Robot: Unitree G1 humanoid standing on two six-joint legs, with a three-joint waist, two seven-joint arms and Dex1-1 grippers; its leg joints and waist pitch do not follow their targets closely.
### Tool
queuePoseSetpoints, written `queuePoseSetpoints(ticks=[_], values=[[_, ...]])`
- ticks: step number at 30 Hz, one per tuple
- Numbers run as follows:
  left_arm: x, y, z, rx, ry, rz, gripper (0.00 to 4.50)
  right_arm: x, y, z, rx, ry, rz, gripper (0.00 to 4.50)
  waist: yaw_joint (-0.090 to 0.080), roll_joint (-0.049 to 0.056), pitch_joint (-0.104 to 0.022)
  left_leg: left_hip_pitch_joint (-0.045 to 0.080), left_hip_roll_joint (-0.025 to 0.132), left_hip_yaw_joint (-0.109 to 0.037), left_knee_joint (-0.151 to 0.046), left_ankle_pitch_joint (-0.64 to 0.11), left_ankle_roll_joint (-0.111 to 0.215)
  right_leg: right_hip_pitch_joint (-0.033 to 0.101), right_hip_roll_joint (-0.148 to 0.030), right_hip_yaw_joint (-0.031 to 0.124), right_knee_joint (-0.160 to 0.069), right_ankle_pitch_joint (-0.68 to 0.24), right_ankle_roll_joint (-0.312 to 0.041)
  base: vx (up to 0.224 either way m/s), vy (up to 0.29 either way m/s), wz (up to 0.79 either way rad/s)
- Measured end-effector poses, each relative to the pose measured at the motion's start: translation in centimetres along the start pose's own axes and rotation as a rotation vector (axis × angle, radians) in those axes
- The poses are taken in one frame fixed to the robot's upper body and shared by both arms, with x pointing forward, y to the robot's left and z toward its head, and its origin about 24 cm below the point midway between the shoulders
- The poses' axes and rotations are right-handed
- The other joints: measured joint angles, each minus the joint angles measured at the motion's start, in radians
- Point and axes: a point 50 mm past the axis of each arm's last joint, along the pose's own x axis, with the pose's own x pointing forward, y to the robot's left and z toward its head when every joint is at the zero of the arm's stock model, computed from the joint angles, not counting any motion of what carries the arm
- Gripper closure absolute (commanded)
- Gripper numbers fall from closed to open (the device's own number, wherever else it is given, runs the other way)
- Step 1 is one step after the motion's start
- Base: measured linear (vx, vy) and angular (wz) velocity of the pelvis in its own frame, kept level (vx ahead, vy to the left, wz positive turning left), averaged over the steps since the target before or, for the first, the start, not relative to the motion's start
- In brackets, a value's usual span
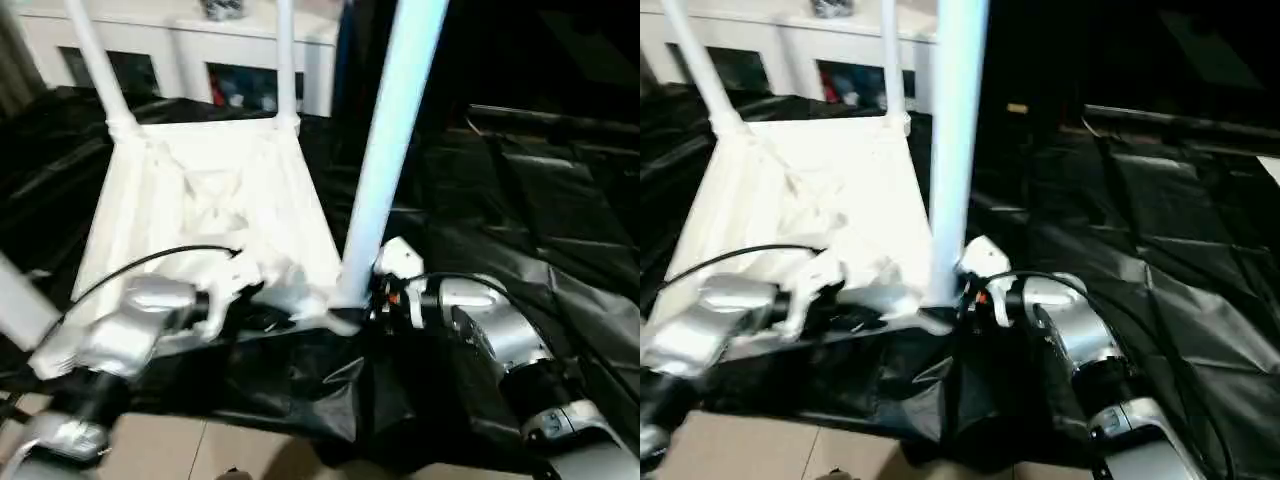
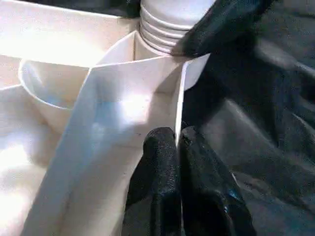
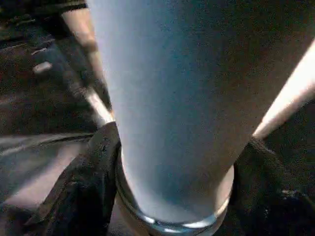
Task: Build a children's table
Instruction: Rotate leg to tighten
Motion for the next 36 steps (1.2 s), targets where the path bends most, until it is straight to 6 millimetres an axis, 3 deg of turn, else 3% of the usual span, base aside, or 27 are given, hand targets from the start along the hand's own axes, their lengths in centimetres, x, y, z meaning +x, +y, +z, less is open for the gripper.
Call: queuePoseSetpoints(ticks=[6, 10, 12, 13, 18, 22, 31, 36], values=[[2.5, 0.2, 1.2, -0.054, -0.015, 0.151, 4.50, 2.2, -0.8, 0.5, 0.106, -0.020, -0.326, 1.78, -0.017, 0.001, -0.001, 0.000, 0.000, 0.000, -0.001, 0.001, -0.002, 0.000, 0.000, 0.000, 0.000, 0.001, 0.001, 0.000, 0.000, 0.00], [2.9, 0.3, 1.5, -0.054, -0.015, 0.192, 4.50, 3.3, -0.7, 0.8, 0.134, -0.025, -0.421, 1.78, -0.022, 0.000, -0.001, -0.001, 0.000, 0.000, -0.001, 0.001, -0.002, 0.000, 0.000, 0.000, 0.000, 0.001, 0.002, 0.000, 0.000, 0.00], [2.9, 0.3, 1.5, -0.056, -0.015, 0.196, 4.50, 3.5, -0.6, 0.9, 0.148, -0.036, -0.429, 1.08, -0.022, 0.000, -0.001, -0.001, 0.000, 0.000, -0.001, 0.001, -0.002, 0.000, 0.000, 0.000, 0.000, 0.001, 0.002, 0.000, 0.000, 0.00], [2.9, 0.3, 1.5, -0.057, -0.015, 0.197, 4.50, 3.5, -0.6, 0.9, 0.149, -0.037, -0.427, 1.08, -0.022, 0.000, -0.001, -0.001, 0.000, 0.000, -0.001, 0.001, -0.002, 0.000, 0.000, 0.000, 0.000, 0.001, 0.001, 0.000, 0.000, 0.00], [2.5, 0.3, 1.4, -0.050, -0.011, 0.189, 4.50, 3.6, -0.3, 1.0, 0.128, -0.033, -0.385, 0.62, -0.027, 0.000, -0.001, -0.001, 0.001, 0.000, -0.001, 0.001, -0.002, 0.000, 0.001, 0.000, 0.000, 0.001, 0.001, 0.000, 0.000, 0.00], [1.6, 0.4, 1.0, -0.034, -0.006, 0.157, 4.50, 2.9, -0.4, 0.9, 0.056, -0.010, -0.273, 0.61, -0.031, 0.000, -0.001, -0.001, 0.001, -0.001, -0.001, 0.001, -0.002, -0.001, 0.002, 0.000, 0.000, 0.001, 0.001, 0.000, 0.000, 0.00], [-0.9, -0.3, -0.2, 0.029, -0.003, -0.024, 4.50, 0.2, 0.2, 0.6, -0.052, 0.018, 0.073, 0.61, -0.014, 0.001, -0.001, -0.002, 0.001, -0.001, -0.001, 0.001, -0.002, -0.002, 0.001, 0.000, -0.002, 0.002, -0.003, 0.000, 0.000, 0.00], [-1.2, -0.6, -0.3, 0.034, 0.002, -0.081, 4.50, -0.5, 0.5, 0.3, -0.065, 0.027, 0.161, 0.61, -0.008, -0.001, 0.001, -0.002, 0.001, 0.000, -0.001, 0.001, -0.002, -0.002, 0.001, 0.000, -0.001, 0.003, -0.003, 0.000, 0.000, 0.00]])
